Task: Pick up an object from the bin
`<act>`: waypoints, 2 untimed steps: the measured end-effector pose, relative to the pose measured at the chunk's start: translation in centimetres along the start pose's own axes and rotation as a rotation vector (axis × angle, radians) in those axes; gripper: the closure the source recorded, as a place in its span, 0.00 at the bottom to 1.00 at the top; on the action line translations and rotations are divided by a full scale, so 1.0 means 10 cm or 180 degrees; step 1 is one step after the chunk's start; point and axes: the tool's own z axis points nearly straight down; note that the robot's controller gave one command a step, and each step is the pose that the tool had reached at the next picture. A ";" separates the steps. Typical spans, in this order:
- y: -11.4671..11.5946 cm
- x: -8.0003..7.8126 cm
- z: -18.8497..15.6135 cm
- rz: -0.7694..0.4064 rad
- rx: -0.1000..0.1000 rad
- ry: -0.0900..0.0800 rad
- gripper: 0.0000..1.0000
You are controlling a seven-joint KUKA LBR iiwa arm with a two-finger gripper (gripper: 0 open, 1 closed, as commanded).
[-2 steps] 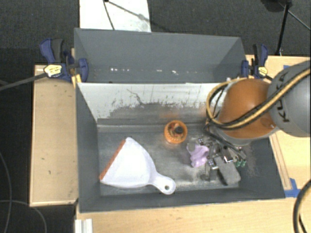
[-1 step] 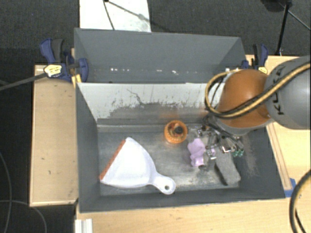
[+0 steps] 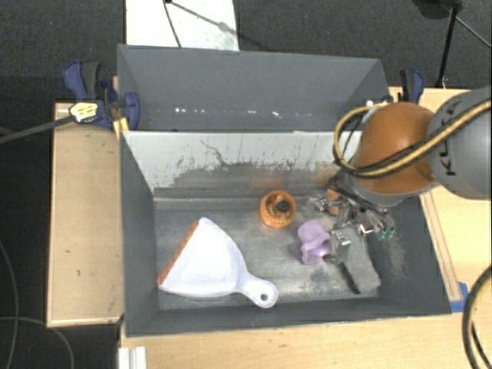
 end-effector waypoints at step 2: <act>-0.33 -0.20 0.07 0.0876 -0.0004 -0.0020 1.00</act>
Offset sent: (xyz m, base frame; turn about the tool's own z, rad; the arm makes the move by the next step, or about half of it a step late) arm 0.0000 0.0000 0.0000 0.0000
